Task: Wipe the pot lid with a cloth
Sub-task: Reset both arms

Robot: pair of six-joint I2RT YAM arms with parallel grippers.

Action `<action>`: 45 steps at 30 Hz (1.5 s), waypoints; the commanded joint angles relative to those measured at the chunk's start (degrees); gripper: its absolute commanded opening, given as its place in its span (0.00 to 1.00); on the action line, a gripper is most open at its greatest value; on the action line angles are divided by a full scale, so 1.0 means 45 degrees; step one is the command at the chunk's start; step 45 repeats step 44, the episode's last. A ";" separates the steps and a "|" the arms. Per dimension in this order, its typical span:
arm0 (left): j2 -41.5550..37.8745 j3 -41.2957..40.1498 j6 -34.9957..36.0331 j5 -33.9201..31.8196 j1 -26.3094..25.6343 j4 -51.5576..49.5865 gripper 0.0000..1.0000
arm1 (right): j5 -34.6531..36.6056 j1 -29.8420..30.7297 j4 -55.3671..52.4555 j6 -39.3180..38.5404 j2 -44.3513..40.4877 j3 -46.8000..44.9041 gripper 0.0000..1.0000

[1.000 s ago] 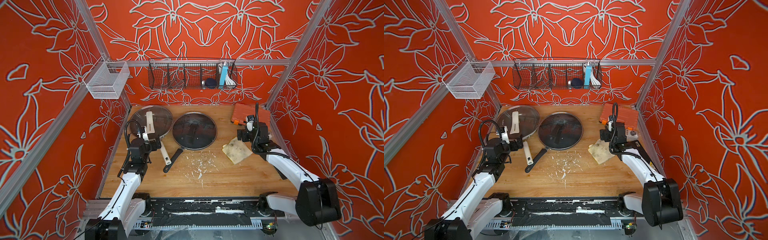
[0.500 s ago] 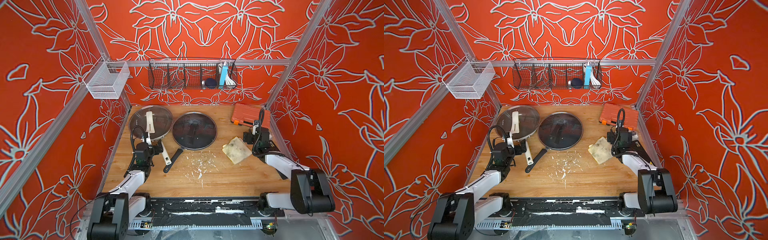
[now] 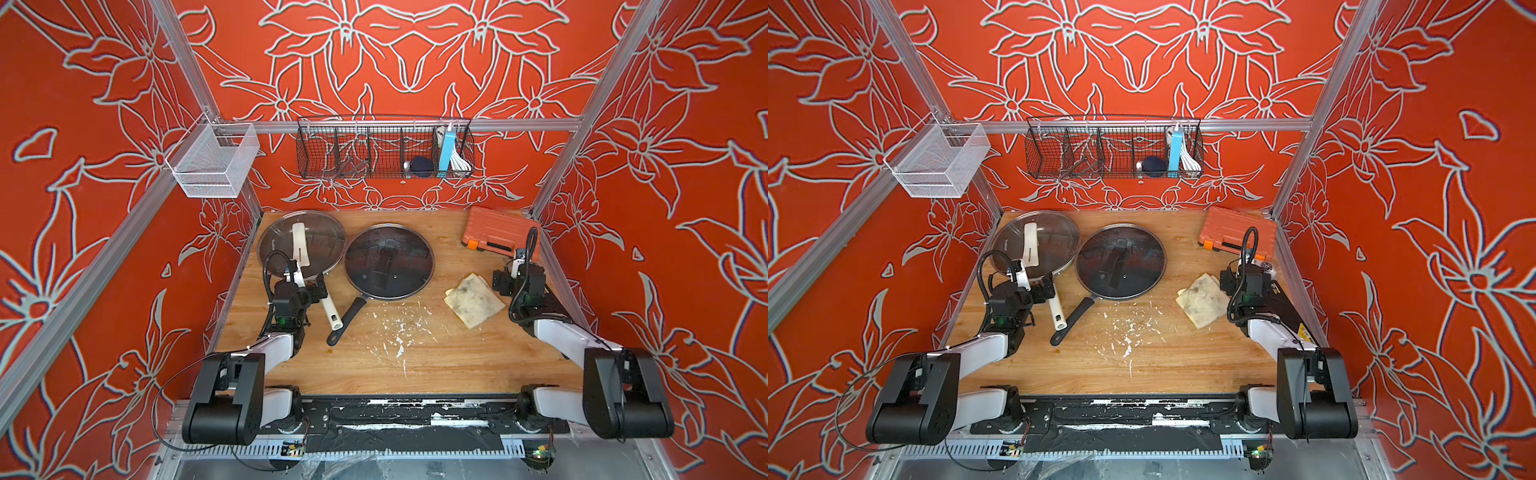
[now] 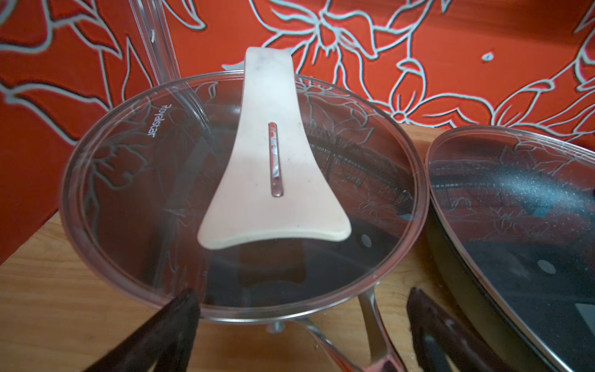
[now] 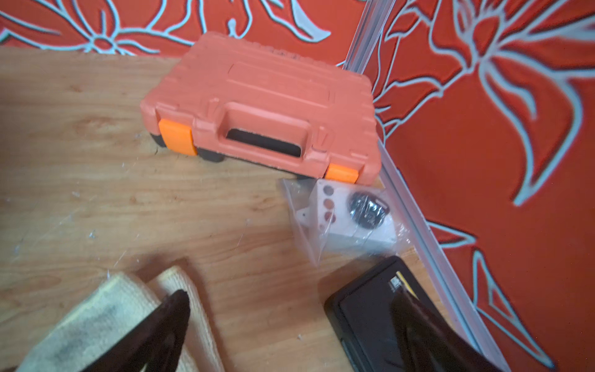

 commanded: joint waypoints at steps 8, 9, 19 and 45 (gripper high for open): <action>0.1656 0.0282 0.0815 -0.0260 -0.0488 -0.0293 1.00 | -0.0548 -0.0029 0.3193 -0.0154 0.1189 -0.1103 0.98; 0.1646 0.0307 0.0790 -0.0253 -0.0464 -0.0406 1.00 | -0.0579 -0.0029 0.3464 -0.0163 0.1293 -0.1169 0.98; 0.1600 0.0248 0.0789 -0.0275 -0.0464 -0.0339 1.00 | -0.1847 0.0049 0.5667 -0.0776 0.1774 -0.2153 0.98; 0.1625 0.0335 0.0731 0.0237 -0.0201 -0.0448 1.00 | -0.1885 0.0015 0.5015 -0.0733 0.1570 -0.1952 0.99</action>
